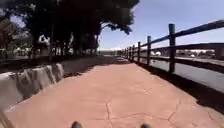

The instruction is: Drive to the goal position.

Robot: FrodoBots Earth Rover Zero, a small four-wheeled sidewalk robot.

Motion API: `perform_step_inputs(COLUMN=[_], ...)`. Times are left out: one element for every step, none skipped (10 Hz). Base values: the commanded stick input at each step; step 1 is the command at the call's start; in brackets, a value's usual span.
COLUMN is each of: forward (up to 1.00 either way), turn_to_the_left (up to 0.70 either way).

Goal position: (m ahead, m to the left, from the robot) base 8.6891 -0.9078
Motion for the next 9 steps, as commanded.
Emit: perform_step_inputs(forward=[1.0,1.0,1.0,1.0,1.0,1.0,1.0,1.0,1.0], turn_to_the_left=[0.0,0.0,0.0,0.0,0.0,0.0,0.0,0.0,0.0])
